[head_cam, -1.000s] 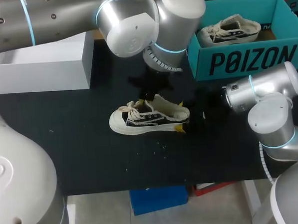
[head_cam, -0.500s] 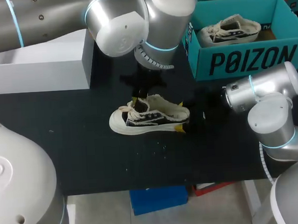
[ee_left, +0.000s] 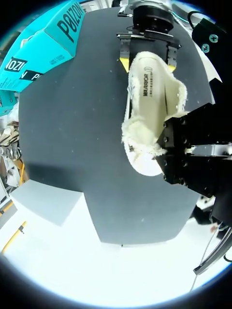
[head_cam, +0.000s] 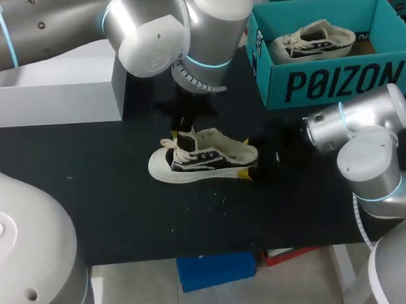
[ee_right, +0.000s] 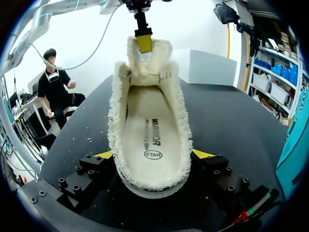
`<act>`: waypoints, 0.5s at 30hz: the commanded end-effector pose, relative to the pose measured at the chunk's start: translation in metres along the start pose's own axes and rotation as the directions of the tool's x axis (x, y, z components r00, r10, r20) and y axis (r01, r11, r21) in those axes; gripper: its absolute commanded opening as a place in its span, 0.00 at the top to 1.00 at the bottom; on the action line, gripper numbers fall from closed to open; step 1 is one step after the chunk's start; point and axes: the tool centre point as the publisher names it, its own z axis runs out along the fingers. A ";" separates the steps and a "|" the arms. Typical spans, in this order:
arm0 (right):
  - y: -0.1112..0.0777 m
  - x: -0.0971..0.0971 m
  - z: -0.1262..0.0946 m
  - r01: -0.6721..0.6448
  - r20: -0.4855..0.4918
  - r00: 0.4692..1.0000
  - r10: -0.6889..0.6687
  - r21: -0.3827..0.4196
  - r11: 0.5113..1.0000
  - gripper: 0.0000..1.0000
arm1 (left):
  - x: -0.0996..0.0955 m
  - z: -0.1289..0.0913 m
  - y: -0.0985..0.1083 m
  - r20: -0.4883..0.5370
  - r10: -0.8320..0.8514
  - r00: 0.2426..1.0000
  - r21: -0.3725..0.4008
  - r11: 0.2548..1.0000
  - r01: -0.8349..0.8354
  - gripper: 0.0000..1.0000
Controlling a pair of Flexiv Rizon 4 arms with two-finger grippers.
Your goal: Take the shoe out of the shoebox, open the shoe tongue, remove and reinsert the insole, then place the shoe into the shoebox
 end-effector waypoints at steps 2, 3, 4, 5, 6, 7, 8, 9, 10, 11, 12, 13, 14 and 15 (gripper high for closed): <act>-0.002 0.000 0.004 -0.002 0.001 1.000 0.002 0.001 1.000 1.00 | -0.012 0.004 0.004 -0.017 -0.005 1.000 0.002 1.000 0.005 1.00; -0.002 0.000 0.004 -0.002 0.001 1.000 0.002 0.001 1.000 1.00 | -0.014 0.004 0.004 -0.017 -0.008 1.000 0.002 1.000 0.008 1.00; -0.002 0.000 0.004 -0.002 0.001 1.000 0.002 0.001 1.000 1.00 | -0.017 0.005 0.004 -0.018 -0.014 1.000 0.002 1.000 0.014 1.00; -0.002 0.000 0.004 -0.002 0.001 1.000 0.002 0.001 1.000 1.00 | -0.018 0.005 0.004 -0.018 -0.016 1.000 0.002 1.000 0.016 1.00; -0.002 0.000 0.004 -0.002 0.001 1.000 0.002 0.001 1.000 1.00 | -0.020 0.005 0.004 -0.019 -0.017 1.000 0.001 1.000 0.017 1.00; -0.002 0.000 0.004 -0.002 0.001 1.000 0.002 0.001 1.000 1.00 | -0.021 0.004 0.004 -0.020 -0.019 1.000 0.002 1.000 0.019 1.00; -0.002 0.000 0.004 -0.002 0.001 1.000 0.002 0.001 1.000 1.00 | -0.022 0.004 0.004 -0.020 -0.020 1.000 0.003 1.000 0.020 1.00; -0.002 0.000 0.004 -0.002 0.001 1.000 0.002 0.001 1.000 1.00 | -0.023 0.004 0.004 -0.020 -0.022 1.000 0.004 1.000 0.022 1.00; -0.002 0.000 0.004 -0.002 0.001 1.000 0.002 0.001 1.000 1.00 | -0.024 0.003 0.004 -0.021 -0.024 1.000 0.006 1.000 0.024 1.00; -0.002 0.000 0.004 -0.002 0.001 1.000 0.002 0.001 1.000 1.00 | -0.024 0.003 0.003 -0.021 -0.024 0.999 0.007 1.000 0.025 1.00; -0.002 0.000 0.004 -0.002 0.001 1.000 0.002 0.001 1.000 1.00 | -0.024 0.002 0.004 -0.023 -0.026 0.999 0.009 1.000 0.026 1.00; -0.002 0.000 0.004 -0.002 0.001 1.000 0.002 0.001 1.000 1.00 | -0.025 0.002 0.004 -0.024 -0.026 0.999 0.011 1.000 0.026 1.00; -0.002 0.000 0.004 -0.002 0.001 1.000 0.002 0.001 1.000 1.00 | -0.025 0.003 0.005 -0.025 -0.025 0.999 0.011 1.000 0.025 1.00; -0.002 0.000 0.004 -0.002 0.001 1.000 0.002 0.001 1.000 1.00 | -0.025 0.005 0.006 -0.027 -0.021 0.999 0.007 1.000 0.021 1.00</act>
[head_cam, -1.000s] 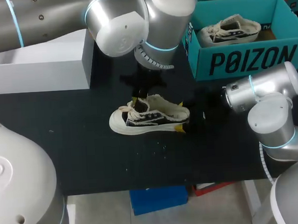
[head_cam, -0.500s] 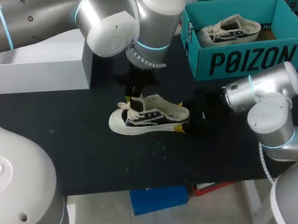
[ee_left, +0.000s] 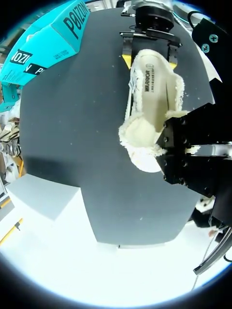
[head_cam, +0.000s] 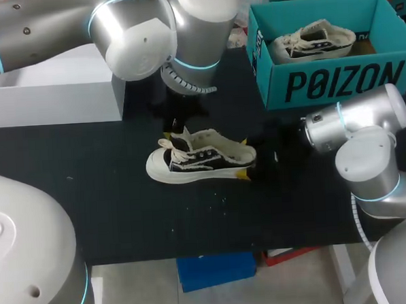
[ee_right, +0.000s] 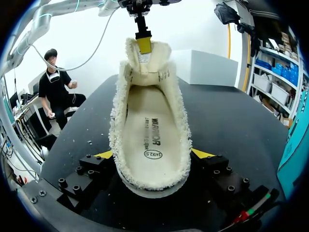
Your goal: Take the shoe out of the shoebox, open the shoe tongue, remove and reinsert the insole, then place the shoe into the shoebox
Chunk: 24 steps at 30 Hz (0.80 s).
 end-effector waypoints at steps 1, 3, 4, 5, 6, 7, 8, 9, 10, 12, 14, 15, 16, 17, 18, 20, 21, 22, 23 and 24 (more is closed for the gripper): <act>-0.004 -0.001 0.000 -0.002 0.002 1.000 0.002 0.002 1.000 1.00 | -0.010 0.003 0.004 -0.016 0.011 1.000 -0.006 1.000 -0.011 1.00; -0.004 -0.001 0.000 -0.002 0.002 1.000 0.002 0.002 1.000 1.00 | -0.010 0.009 0.006 -0.018 0.021 1.000 -0.022 1.000 -0.021 1.00; -0.004 -0.001 0.000 -0.002 0.002 1.000 0.002 0.002 1.000 1.00 | -0.011 0.012 0.007 -0.022 0.024 0.999 -0.031 0.999 -0.025 1.00; -0.004 -0.001 0.000 -0.002 0.002 1.000 0.002 0.002 1.000 1.00 | -0.011 0.014 0.008 -0.022 0.027 0.999 -0.034 0.999 -0.028 0.96; -0.004 -0.001 0.000 -0.002 0.002 1.000 0.002 0.002 1.000 1.00 | -0.011 0.016 0.009 -0.022 0.029 0.999 -0.039 0.999 -0.030 0.87; -0.004 -0.001 0.000 -0.002 0.002 1.000 0.002 0.002 1.000 1.00 | -0.012 0.018 0.010 -0.021 0.031 0.999 -0.042 0.999 -0.032 0.83; -0.004 -0.001 0.000 -0.002 0.002 1.000 0.002 0.002 1.000 1.00 | -0.012 0.020 0.011 -0.017 0.034 0.999 -0.045 0.998 -0.035 0.79; -0.004 -0.001 0.000 -0.002 0.002 1.000 0.002 0.002 1.000 1.00 | -0.013 0.021 0.012 -0.014 0.036 0.999 -0.048 0.998 -0.037 0.70; -0.004 -0.001 0.000 -0.002 0.002 1.000 0.002 0.002 1.000 1.00 | -0.014 0.022 0.012 -0.010 0.038 0.999 -0.050 0.998 -0.039 0.60; -0.004 -0.001 0.000 -0.002 0.002 1.000 0.002 0.002 1.000 1.00 | -0.017 0.025 0.014 -0.006 0.040 0.999 -0.053 0.998 -0.041 0.43; -0.004 -0.001 0.000 -0.002 0.002 1.000 0.002 0.002 1.000 1.00 | -0.020 0.026 0.016 -0.001 0.041 0.999 -0.055 0.998 -0.041 0.28; -0.004 -0.001 0.000 -0.002 0.002 1.000 0.002 0.002 1.000 1.00 | -0.022 0.026 0.016 0.003 0.041 0.999 -0.056 0.998 -0.040 0.21; -0.004 -0.001 0.000 -0.002 0.002 1.000 0.002 0.002 1.000 1.00 | -0.023 0.026 0.017 0.008 0.038 0.999 -0.055 0.998 -0.038 0.16; -0.004 -0.001 0.000 -0.002 0.002 1.000 0.002 0.002 1.000 1.00 | -0.024 0.026 0.018 0.011 0.038 0.999 -0.054 0.998 -0.037 0.11; -0.004 -0.001 0.000 -0.002 0.002 1.000 0.002 0.002 1.000 1.00 | -0.025 0.026 0.019 0.012 0.037 0.999 -0.053 0.998 -0.036 0.09; -0.004 -0.001 0.000 -0.002 0.002 1.000 0.002 0.002 1.000 1.00 | -0.027 0.025 0.021 0.017 0.033 0.999 -0.052 0.998 -0.033 0.08; -0.004 -0.001 0.000 -0.002 0.002 1.000 0.002 0.002 1.000 1.00 | -0.028 0.025 0.022 0.020 0.031 0.999 -0.051 0.998 -0.030 0.08; -0.004 -0.001 0.000 -0.002 0.002 1.000 0.002 0.002 1.000 1.00 | -0.030 0.025 0.023 0.023 0.029 0.999 -0.050 0.998 -0.028 0.07; -0.004 -0.001 0.000 -0.002 0.002 1.000 0.002 0.002 1.000 1.00 | -0.032 0.025 0.024 0.024 0.028 0.999 -0.050 0.998 -0.027 0.08; -0.004 -0.001 0.000 -0.002 0.002 1.000 0.002 0.002 1.000 1.00 | -0.033 0.026 0.025 0.028 0.025 0.999 -0.050 0.998 -0.024 0.08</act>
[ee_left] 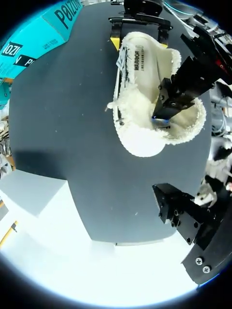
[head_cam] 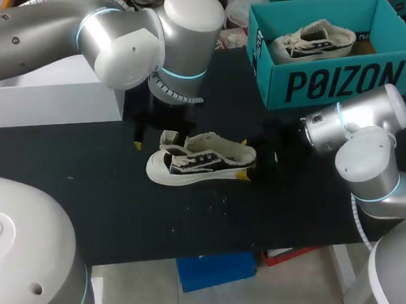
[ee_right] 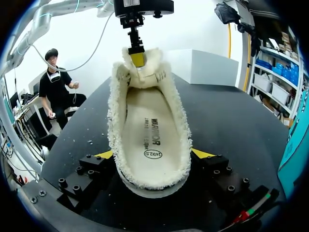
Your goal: Take the shoe out of the shoebox, open the shoe tongue, remove and reinsert the insole, then place the shoe into the shoebox
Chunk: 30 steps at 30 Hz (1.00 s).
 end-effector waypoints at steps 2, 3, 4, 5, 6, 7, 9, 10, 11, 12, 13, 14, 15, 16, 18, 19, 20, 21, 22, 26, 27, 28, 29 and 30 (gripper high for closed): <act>-0.004 -0.001 0.000 -0.002 0.001 1.000 0.002 0.001 1.000 1.00 | -0.009 0.002 0.007 0.001 -0.007 1.000 0.008 1.000 0.007 0.09; -0.004 -0.001 0.000 -0.002 0.001 1.000 0.002 0.001 1.000 1.00 | -0.010 0.002 0.008 0.004 -0.009 1.000 0.007 1.000 0.009 0.10; -0.004 -0.001 0.000 -0.002 0.001 1.000 0.002 0.001 1.000 1.00 | -0.012 0.002 0.009 0.005 -0.011 1.000 0.007 1.000 0.011 0.10; -0.004 -0.001 0.000 -0.002 0.001 1.000 0.002 0.001 1.000 1.00 | -0.013 0.003 0.009 0.006 -0.012 1.000 0.007 1.000 0.012 0.10; -0.004 -0.001 0.000 -0.002 0.001 1.000 0.002 0.001 1.000 1.00 | -0.014 0.003 0.010 0.008 -0.015 1.000 0.007 1.000 0.014 0.10; -0.004 -0.001 0.000 -0.002 0.001 1.000 0.002 0.001 1.000 1.00 | -0.015 0.003 0.011 0.009 -0.016 1.000 0.007 1.000 0.016 0.11; -0.004 -0.001 0.000 -0.002 0.001 1.000 0.002 0.001 1.000 1.00 | -0.018 0.004 0.012 0.010 -0.022 1.000 0.007 1.000 0.022 0.16; -0.004 -0.001 0.000 -0.002 0.001 1.000 0.002 0.001 1.000 1.00 | -0.020 0.004 0.012 0.011 -0.025 1.000 0.007 1.000 0.025 0.18; -0.004 -0.001 0.000 -0.002 0.001 1.000 0.002 0.001 1.000 1.00 | -0.021 0.004 0.012 0.011 -0.027 1.000 0.006 1.000 0.027 0.21; -0.004 -0.001 0.000 -0.002 0.001 1.000 0.002 0.001 1.000 1.00 | -0.023 0.005 0.013 0.012 -0.030 0.999 0.006 1.000 0.030 0.23; -0.004 -0.001 0.000 -0.002 0.001 1.000 0.002 0.001 1.000 1.00 | -0.024 0.006 0.013 0.012 -0.032 0.999 0.005 0.999 0.032 0.24; -0.004 -0.001 0.000 -0.002 0.001 1.000 0.002 0.001 1.000 1.00 | -0.025 0.007 0.014 0.012 -0.035 0.999 0.003 0.999 0.034 0.23; -0.004 -0.001 0.000 -0.002 0.001 1.000 0.002 0.001 1.000 1.00 | -0.027 0.009 0.014 0.013 -0.038 0.999 -0.001 0.999 0.038 0.23; -0.004 -0.001 0.000 -0.002 0.001 1.000 0.002 0.001 1.000 1.00 | -0.028 0.010 0.014 0.012 -0.041 0.999 -0.004 0.999 0.041 0.22; -0.004 -0.001 0.000 -0.002 0.001 1.000 0.002 0.001 1.000 1.00 | -0.029 0.014 0.014 0.012 -0.045 0.999 -0.012 0.999 0.045 0.21; -0.004 -0.001 0.000 -0.002 0.001 1.000 0.002 0.001 1.000 1.00 | -0.030 0.016 0.014 0.011 -0.046 0.999 -0.016 0.999 0.046 0.21; -0.004 -0.001 0.000 -0.002 0.001 1.000 0.002 0.001 1.000 1.00 | -0.030 0.019 0.014 0.011 -0.047 0.999 -0.021 0.999 0.047 0.20; -0.004 -0.001 0.000 -0.002 0.001 1.000 0.002 0.001 1.000 1.00 | -0.030 0.021 0.014 0.010 -0.048 0.999 -0.025 0.999 0.048 0.19; -0.004 -0.001 0.000 -0.002 0.001 1.000 0.002 0.001 1.000 1.00 | -0.030 0.023 0.014 0.010 -0.049 0.999 -0.028 0.998 0.049 0.18; -0.004 -0.001 0.000 -0.002 0.001 1.000 0.002 0.001 1.000 1.00 | -0.031 0.030 0.013 0.010 -0.051 0.999 -0.040 0.998 0.051 0.17; -0.004 -0.001 0.000 -0.002 0.001 1.000 0.002 0.001 1.000 1.00 | -0.031 0.031 0.013 0.010 -0.052 0.999 -0.042 0.998 0.052 0.16; -0.004 -0.001 0.000 -0.002 0.001 1.000 0.002 0.001 1.000 1.00 | -0.031 0.032 0.013 0.010 -0.052 0.999 -0.043 0.998 0.052 0.16; -0.004 -0.001 0.000 -0.002 0.001 1.000 0.002 0.001 1.000 1.00 | -0.031 0.033 0.013 0.011 -0.053 0.999 -0.045 0.998 0.053 0.16; -0.004 -0.001 0.000 -0.002 0.001 1.000 0.002 0.001 1.000 1.00 | -0.032 0.034 0.013 0.012 -0.053 0.999 -0.047 0.997 0.054 0.16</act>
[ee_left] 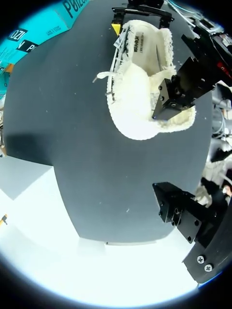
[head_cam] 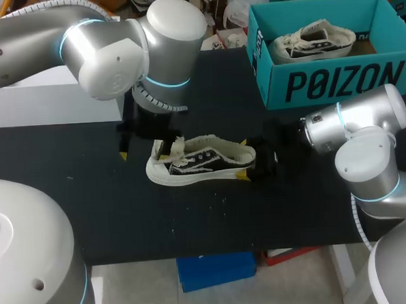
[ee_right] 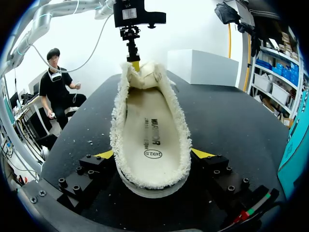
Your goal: Take the shoe out of the shoebox, open the shoe tongue, remove and reinsert the insole, then place the shoe into the shoebox
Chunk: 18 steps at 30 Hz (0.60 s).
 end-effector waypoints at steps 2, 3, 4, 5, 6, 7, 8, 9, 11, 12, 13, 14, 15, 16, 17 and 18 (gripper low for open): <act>-0.004 -0.001 0.000 -0.003 0.001 1.000 0.003 0.001 1.000 1.00 | -0.003 0.012 -0.002 -0.004 0.001 1.000 -0.009 1.000 -0.001 0.15; -0.004 -0.001 0.000 -0.003 0.001 1.000 0.003 0.001 1.000 1.00 | -0.004 0.012 -0.001 -0.004 0.000 1.000 -0.010 1.000 0.000 0.15; -0.004 -0.001 0.000 -0.003 0.001 1.000 0.003 0.001 1.000 1.00 | -0.004 0.013 -0.001 -0.005 0.000 1.000 -0.012 1.000 0.000 0.15; -0.004 -0.001 0.000 -0.003 0.001 1.000 0.003 0.001 1.000 1.00 | -0.005 0.014 -0.001 -0.005 -0.001 1.000 -0.014 1.000 0.000 0.14; -0.004 -0.001 0.000 -0.003 0.001 1.000 0.003 0.001 1.000 1.00 | -0.005 0.015 0.000 -0.005 -0.001 1.000 -0.016 1.000 0.001 0.14; -0.004 -0.001 0.000 -0.003 0.001 1.000 0.003 0.001 1.000 1.00 | -0.005 0.016 0.000 -0.005 -0.001 1.000 -0.019 1.000 0.001 0.14; -0.004 -0.001 0.000 -0.003 0.001 1.000 0.003 0.001 1.000 1.00 | -0.005 0.017 0.001 -0.005 -0.003 1.000 -0.022 1.000 0.003 0.14; -0.004 -0.001 0.000 -0.003 0.001 1.000 0.003 0.001 1.000 1.00 | -0.006 0.017 0.001 -0.006 -0.003 1.000 -0.024 1.000 0.003 0.14; -0.004 -0.001 0.000 -0.003 0.001 1.000 0.003 0.001 1.000 1.00 | -0.007 0.017 0.003 -0.005 -0.005 1.000 -0.026 1.000 0.004 0.12; -0.004 -0.001 0.000 -0.003 0.001 1.000 0.003 0.001 1.000 1.00 | -0.007 0.016 0.003 -0.005 -0.005 1.000 -0.026 1.000 0.005 0.12; -0.004 -0.001 0.000 -0.003 0.001 1.000 0.003 0.001 1.000 1.00 | -0.008 0.013 0.003 -0.003 -0.005 1.000 -0.020 1.000 0.005 0.11; -0.004 -0.001 0.000 -0.003 0.001 1.000 0.003 0.001 1.000 1.00 | -0.009 0.010 0.004 -0.002 -0.004 1.000 -0.014 1.000 0.004 0.10; -0.004 -0.001 0.000 -0.003 0.001 1.000 0.003 0.001 1.000 1.00 | -0.009 0.006 0.004 -0.002 -0.002 1.000 -0.005 1.000 0.002 0.10; -0.004 -0.001 0.000 -0.003 0.001 1.000 0.003 0.001 1.000 1.00 | -0.010 0.003 0.004 -0.001 -0.001 1.000 0.001 1.000 0.001 0.10; -0.004 -0.001 0.000 -0.003 0.001 1.000 0.003 0.001 1.000 1.00 | -0.011 -0.004 0.004 -0.002 0.004 1.000 0.016 1.000 -0.004 0.09; -0.004 -0.001 0.000 -0.003 0.001 1.000 0.003 0.001 1.000 1.00 | -0.011 -0.009 0.004 0.000 0.011 1.000 0.030 0.999 -0.011 0.09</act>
